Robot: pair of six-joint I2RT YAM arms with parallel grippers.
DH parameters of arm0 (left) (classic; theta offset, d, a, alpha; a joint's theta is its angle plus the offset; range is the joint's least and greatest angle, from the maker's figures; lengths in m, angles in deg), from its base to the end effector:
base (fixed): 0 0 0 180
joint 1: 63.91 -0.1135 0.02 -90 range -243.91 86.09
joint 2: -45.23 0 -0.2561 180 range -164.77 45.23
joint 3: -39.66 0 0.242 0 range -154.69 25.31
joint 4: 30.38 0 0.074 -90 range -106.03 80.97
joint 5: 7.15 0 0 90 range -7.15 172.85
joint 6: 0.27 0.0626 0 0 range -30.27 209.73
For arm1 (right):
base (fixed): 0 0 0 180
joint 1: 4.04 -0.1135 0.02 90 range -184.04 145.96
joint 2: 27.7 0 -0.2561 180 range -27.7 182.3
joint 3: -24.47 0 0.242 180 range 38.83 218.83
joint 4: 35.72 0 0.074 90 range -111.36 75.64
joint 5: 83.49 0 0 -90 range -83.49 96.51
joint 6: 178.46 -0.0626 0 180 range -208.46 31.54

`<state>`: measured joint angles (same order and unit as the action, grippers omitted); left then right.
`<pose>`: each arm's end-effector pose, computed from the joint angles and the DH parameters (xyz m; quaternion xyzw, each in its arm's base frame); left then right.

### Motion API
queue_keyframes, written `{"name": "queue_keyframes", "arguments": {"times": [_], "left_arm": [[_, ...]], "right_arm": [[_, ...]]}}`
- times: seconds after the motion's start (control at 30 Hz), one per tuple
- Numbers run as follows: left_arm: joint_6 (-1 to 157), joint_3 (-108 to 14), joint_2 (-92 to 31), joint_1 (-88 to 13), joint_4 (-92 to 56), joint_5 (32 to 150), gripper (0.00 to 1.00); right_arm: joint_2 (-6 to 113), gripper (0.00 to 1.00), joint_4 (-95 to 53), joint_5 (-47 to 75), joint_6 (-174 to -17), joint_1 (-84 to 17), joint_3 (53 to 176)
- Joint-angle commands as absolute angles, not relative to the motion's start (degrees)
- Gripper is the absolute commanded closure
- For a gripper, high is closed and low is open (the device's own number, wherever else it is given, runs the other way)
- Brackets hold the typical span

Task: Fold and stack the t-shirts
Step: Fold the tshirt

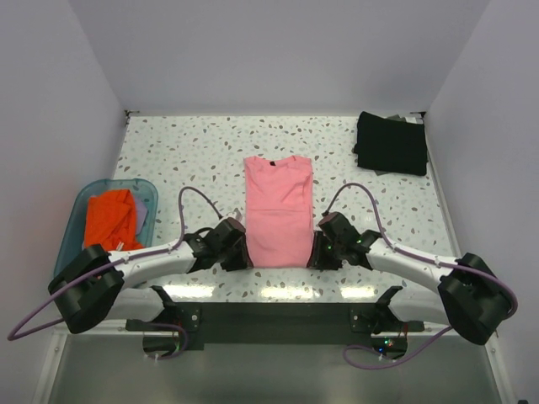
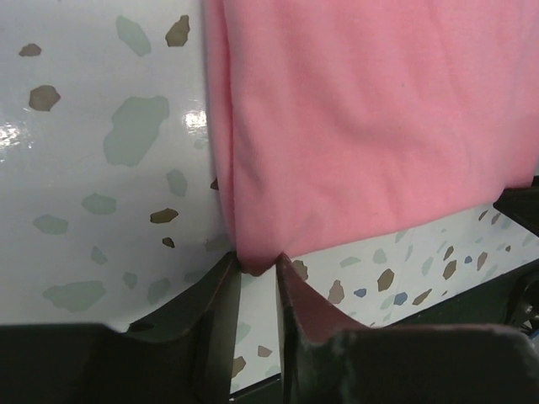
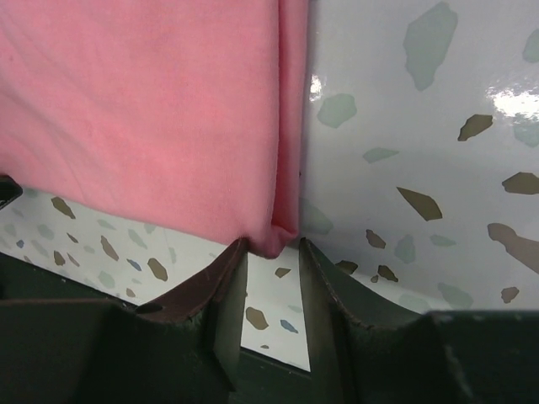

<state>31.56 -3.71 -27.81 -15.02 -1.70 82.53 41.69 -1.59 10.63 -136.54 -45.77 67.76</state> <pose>0.1497 -0.1710 0.1224 -0.0786 0.9589 -0.2177 0.1643 0.1574 0.1464 0.1283 0.0443 0.9648 0.2058 0.1573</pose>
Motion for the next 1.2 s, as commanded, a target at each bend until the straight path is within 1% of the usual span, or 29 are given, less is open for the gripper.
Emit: {"name": "queue_keyframes", "arguments": {"times": [0.0, 0.03, 0.07, 0.1, 0.17, 0.2, 0.27, 0.33, 0.4, 0.53, 0.63, 0.77, 0.8, 0.83, 0.97, 1.17], "left_arm": [[30.66, -1.94, -29.65, -14.6, 1.72, 79.17, 0.75], [30.84, -2.03, -29.65, -14.6, 1.9, 78.72, 0.78], [31.28, -2.29, -29.65, -14.6, 2.08, 78.11, 0.84], [31.72, -2.81, -29.65, -14.6, 2.42, 77.84, 0.87], [32.16, -3.34, -29.57, -14.6, 3.22, 77.32, 0.96], [32.68, -3.61, -29.04, -14.51, 3.31, 77.4, 1.0], [32.42, -3.35, -28.25, -13.55, 3.92, 76.96, 1.0], [31.46, -2.91, -27.03, -11.19, 5.23, 75.65, 1.0], [29.35, -2.03, -25.36, -8.55, 6.99, 74.16, 1.0], [23.73, -1.32, -20.88, 0.58, 11.47, 71.87, 1.0], [20.91, -2.81, -16.57, 3.5, 16.04, 69.76, 1.0], [20.47, -6.94, -12.7, 3.59, 21.58, 65.02, 1.0], [20.9, -12.43, -12.34, 3.51, 25.24, 59.79, 1.0], [20.91, -12.49, -12.34, 3.51, 25.28, 59.73, 1.0], [23.36, -21.6, -13.39, 3.42, 29.05, 53.77, 1.0], [28.28, -29.17, -14.62, 0.62, 29.5, 51.39, 1.0]], "right_arm": [[42.79, 0.69, -1.94, 9.76, -137.86, -46.14, 66.25], [42.71, 0.71, -1.94, 9.41, -137.6, -46.22, 66.34], [42.79, 0.74, -1.94, 8.62, -137.42, -46.22, 66.51], [42.71, 0.8, -1.85, 8.53, -137.24, -46.22, 66.6], [42.44, 0.86, -1.59, 8.62, -136.89, -46.14, 66.78], [42.09, 0.94, -1.33, 9.05, -136.63, -46.22, 66.86], [41.48, 1.0, -0.36, 9.41, -135.84, -46.4, 66.43], [39.29, 1.0, 1.04, 9.85, -135.75, -47.19, 65.73], [36.48, 1.0, 1.49, 9.67, -136.97, -50.69, 63.71], [26.57, 1.0, 7.35, 4.07, -142.85, -61.57, 62.21], [21.37, 1.0, 13.23, 1.07, -143.83, -64.23, 63.87], [18.37, 1.0, 19.67, -6.39, -142.34, -64.33, 70.01], [18.71, 1.0, 22.55, -9.81, -140.77, -64.33, 73.42], [18.71, 1.0, 22.58, -9.84, -140.76, -64.33, 73.46], [20.55, 1.0, 25.22, -14.4, -138.13, -64.33, 81.62], [22.92, 1.0, 25.66, -18.53, -133.91, -64.24, 89.8]]}}
